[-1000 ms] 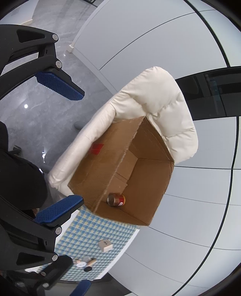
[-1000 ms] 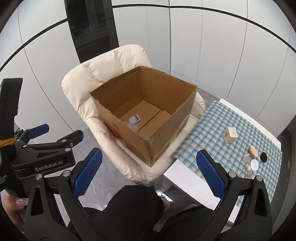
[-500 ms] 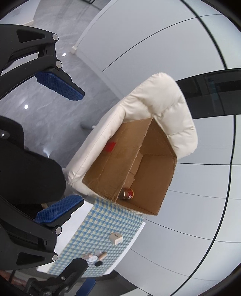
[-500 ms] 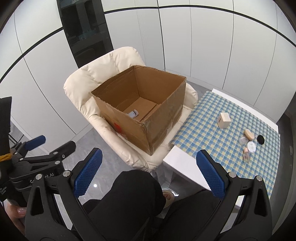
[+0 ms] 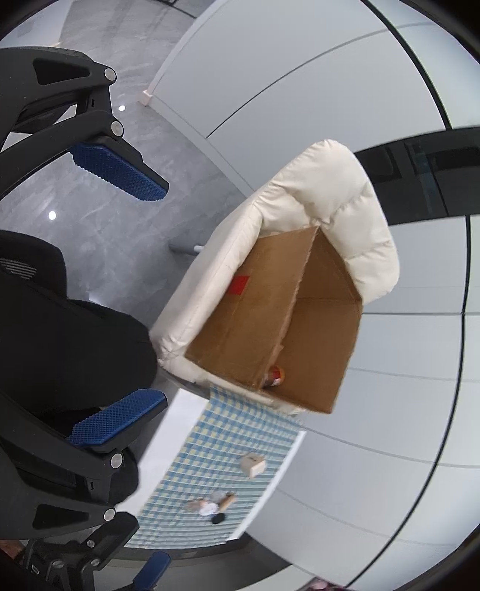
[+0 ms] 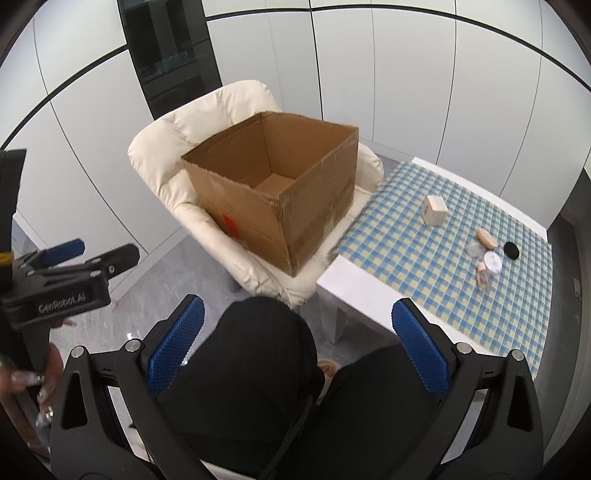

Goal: Organize objects
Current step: 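Move both open tools away from the box toward the checked table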

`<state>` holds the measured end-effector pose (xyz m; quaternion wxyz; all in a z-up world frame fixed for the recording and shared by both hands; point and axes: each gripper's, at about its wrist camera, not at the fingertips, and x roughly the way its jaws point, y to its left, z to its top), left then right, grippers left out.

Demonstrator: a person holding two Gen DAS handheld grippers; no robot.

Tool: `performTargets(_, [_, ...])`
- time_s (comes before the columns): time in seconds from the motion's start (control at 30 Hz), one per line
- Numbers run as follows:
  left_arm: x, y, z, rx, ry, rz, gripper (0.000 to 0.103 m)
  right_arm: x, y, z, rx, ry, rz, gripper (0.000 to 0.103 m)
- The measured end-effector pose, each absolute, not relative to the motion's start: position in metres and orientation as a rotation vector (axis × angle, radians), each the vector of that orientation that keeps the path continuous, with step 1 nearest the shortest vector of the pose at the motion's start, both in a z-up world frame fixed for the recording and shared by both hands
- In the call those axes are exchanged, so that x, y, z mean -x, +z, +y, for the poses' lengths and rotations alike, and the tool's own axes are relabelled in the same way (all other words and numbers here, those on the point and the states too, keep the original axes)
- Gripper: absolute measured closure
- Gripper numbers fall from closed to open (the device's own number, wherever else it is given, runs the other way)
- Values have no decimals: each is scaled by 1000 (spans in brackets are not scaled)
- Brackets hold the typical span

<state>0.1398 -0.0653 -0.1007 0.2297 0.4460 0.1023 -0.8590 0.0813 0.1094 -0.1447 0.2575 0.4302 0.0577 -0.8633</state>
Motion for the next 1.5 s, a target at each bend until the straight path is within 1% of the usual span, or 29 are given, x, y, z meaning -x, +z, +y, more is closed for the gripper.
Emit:
performTargets(0.13, [-147, -105, -58, -1231, -2391, 305, 1, -91, -153, 123, -1201, -2332, 125, 0])
performTargets(0.37, [-162, -123, -52, -1295, -2371, 316, 1, -98, -155, 136, -1210, -2372, 149, 0])
performTargets(0.57, [-164, -118, -57, -1259, -2369, 352, 1, -97, -151, 140, -1197, -2385, 165, 0])
performTargets(0.87, [-151, -124, -44, -1310, -2383, 320, 1, -99, -148, 148, -1185, -2413, 180, 0])
performTargets(1.23, [-135, -117, -21, -1315, -2424, 252, 1, -93, -152, 176, -1207, -2481, 149, 0])
performTargets(1.37, [-126, -120, -9, -1339, -2446, 236, 1, -91, -151, 189, -1210, -2505, 106, 0])
performTargets(1.5, [-118, -121, 5, -1352, -2482, 206, 1, -92, -152, 202, -1219, -2543, 114, 0])
